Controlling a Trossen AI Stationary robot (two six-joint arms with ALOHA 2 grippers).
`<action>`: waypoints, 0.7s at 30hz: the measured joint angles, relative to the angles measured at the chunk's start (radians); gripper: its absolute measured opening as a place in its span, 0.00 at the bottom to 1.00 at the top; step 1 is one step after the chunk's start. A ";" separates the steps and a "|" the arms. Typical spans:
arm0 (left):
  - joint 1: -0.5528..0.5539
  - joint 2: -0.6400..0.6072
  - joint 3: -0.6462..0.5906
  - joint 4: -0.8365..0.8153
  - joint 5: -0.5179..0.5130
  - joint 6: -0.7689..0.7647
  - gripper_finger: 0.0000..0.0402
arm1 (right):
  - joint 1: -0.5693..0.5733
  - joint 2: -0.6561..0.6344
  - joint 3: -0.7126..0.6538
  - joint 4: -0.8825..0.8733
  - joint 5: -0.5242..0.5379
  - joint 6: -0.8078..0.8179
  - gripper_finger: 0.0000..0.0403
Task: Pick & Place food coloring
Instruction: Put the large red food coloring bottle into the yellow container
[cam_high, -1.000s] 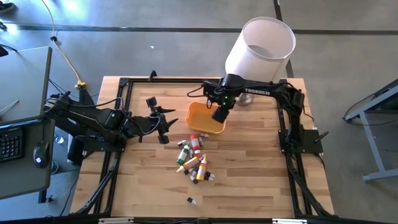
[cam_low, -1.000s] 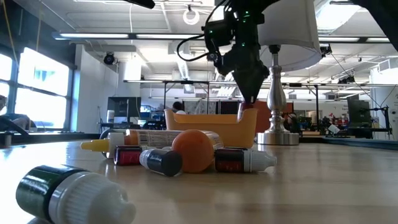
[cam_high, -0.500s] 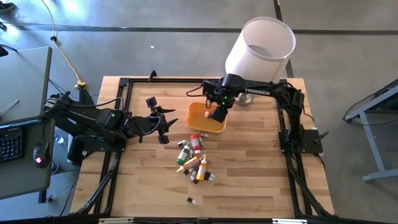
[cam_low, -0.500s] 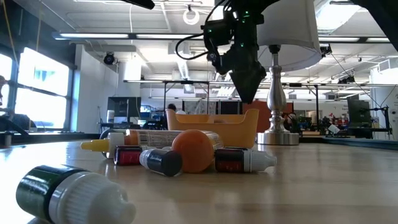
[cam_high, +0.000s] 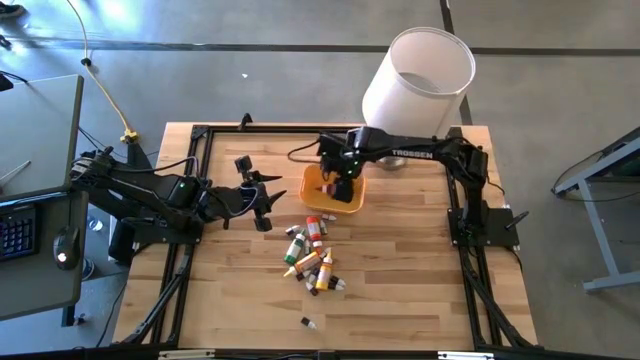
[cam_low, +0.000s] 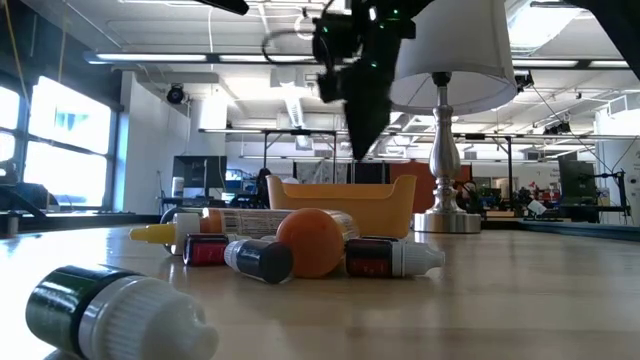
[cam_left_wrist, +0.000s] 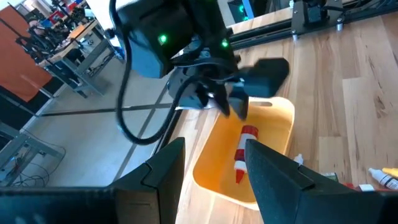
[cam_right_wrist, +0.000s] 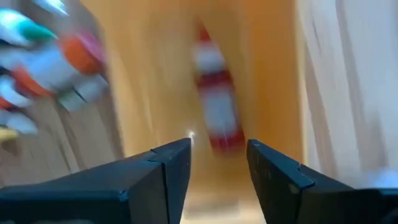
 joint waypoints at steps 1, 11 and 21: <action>0.000 0.000 0.000 0.000 0.000 0.000 0.41 | 0.012 0.005 0.000 0.048 -0.005 -0.037 0.38; 0.000 0.000 0.001 -0.029 0.002 -0.003 0.41 | 0.061 0.154 0.000 0.225 0.077 -0.190 0.38; 0.000 0.000 0.001 -0.052 0.002 -0.014 0.41 | 0.020 0.214 0.000 0.220 0.129 -0.246 0.38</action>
